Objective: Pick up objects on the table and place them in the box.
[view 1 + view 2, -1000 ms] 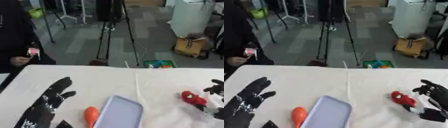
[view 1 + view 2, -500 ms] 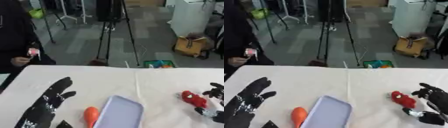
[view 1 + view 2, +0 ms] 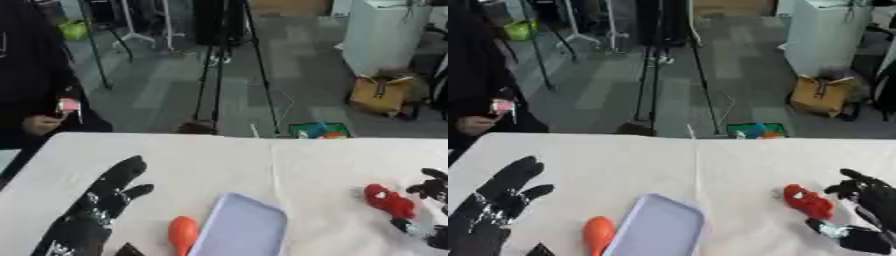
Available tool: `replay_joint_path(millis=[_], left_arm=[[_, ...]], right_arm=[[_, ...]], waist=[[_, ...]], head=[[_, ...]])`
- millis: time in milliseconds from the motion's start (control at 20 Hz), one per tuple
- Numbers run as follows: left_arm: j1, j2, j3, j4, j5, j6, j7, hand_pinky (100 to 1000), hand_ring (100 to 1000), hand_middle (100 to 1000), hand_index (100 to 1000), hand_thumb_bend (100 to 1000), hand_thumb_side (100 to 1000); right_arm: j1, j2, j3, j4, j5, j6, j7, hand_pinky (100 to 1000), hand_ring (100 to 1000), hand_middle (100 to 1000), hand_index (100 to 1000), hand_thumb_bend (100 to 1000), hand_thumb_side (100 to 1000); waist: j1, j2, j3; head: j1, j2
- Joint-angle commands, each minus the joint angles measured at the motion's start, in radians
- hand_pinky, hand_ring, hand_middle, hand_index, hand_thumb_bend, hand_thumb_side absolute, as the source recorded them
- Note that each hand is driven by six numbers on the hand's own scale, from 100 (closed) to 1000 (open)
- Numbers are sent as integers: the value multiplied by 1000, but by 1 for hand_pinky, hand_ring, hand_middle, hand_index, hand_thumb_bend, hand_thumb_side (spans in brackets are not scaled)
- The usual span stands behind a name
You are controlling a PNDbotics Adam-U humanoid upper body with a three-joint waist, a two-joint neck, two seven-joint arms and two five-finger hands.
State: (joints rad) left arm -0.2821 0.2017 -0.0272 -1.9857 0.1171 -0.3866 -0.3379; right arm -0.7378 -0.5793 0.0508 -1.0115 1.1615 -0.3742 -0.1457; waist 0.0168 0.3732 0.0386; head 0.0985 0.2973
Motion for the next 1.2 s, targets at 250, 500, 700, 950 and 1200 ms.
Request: replay_joint_path(millis=[250, 500, 700, 950, 1200], left_arm=[[-14, 17, -2, -14, 6, -1, -4, 900, 1000, 958, 924, 137, 1000], [-14, 16, -2, -14, 7, 0, -5, 900, 1000, 958, 924, 137, 1000], [-13, 16, -2, -14, 7, 1, -5, 899, 1000, 958, 924, 137, 1000], [-13, 16, -2, -14, 7, 2, -5, 899, 1000, 958, 924, 137, 1000], [-13, 17, -2, -14, 7, 2, -5, 899, 1000, 958, 924, 137, 1000]], right_arm=[[-16, -18, 1, -15, 2, 0, -5, 866, 980, 605, 814, 546, 970], [-27, -8, 8, -16, 7, -3, -3, 865, 981, 605, 814, 546, 970], [-29, -5, 9, -18, 6, -6, -2, 865, 980, 605, 814, 545, 969], [-27, -6, 9, -21, 3, -6, -4, 865, 980, 605, 814, 545, 968], [-25, -8, 9, -24, 1, -7, -3, 865, 981, 606, 814, 544, 967]], waist=[[-2, -18, 1], [-3, -19, 3], [-5, -20, 4], [-6, -19, 4], [-6, -19, 4]], head=[[-3, -11], [-6, -13], [-3, -13], [0, -12], [1, -12]])
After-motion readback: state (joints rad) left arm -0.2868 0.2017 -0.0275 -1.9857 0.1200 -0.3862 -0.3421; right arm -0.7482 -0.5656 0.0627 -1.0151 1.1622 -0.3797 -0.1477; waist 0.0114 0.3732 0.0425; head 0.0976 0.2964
